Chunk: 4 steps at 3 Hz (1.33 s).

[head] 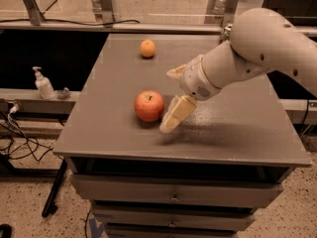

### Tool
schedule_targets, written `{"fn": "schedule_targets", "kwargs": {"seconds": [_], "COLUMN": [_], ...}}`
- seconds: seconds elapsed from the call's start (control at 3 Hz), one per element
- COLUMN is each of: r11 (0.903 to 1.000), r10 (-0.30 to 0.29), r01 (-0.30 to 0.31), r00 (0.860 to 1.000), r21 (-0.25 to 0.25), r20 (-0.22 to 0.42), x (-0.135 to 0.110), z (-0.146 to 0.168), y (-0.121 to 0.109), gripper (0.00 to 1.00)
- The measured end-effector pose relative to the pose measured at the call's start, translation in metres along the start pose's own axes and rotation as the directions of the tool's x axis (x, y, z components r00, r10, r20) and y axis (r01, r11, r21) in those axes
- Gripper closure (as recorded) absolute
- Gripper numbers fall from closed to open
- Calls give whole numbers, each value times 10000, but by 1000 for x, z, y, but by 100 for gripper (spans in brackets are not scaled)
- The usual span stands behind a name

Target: Pick apple

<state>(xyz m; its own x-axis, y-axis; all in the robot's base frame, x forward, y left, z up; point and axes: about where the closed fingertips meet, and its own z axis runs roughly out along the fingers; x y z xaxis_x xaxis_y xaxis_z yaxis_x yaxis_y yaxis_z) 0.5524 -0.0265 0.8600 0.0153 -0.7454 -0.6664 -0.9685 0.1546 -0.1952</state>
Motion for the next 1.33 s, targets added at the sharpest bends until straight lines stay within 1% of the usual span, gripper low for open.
{"fn": "schedule_targets", "kwargs": {"seconds": [0.33,0.67,1.0,1.33], "r11": [9994,9973,9935,9878], "r10": [227,485,801,1122], "r01": [-226,-480,-803,-1155], "r00": [9997,9988,9968,9930], "r21": [-244,-564,-811,-1043], "r20": [51,85,-66,-376], "x": [0,-7,-12,-14], "z": [24,39,47,50], "y": [-5,-2,-2,-8], "gripper": [0,0,20,41]}}
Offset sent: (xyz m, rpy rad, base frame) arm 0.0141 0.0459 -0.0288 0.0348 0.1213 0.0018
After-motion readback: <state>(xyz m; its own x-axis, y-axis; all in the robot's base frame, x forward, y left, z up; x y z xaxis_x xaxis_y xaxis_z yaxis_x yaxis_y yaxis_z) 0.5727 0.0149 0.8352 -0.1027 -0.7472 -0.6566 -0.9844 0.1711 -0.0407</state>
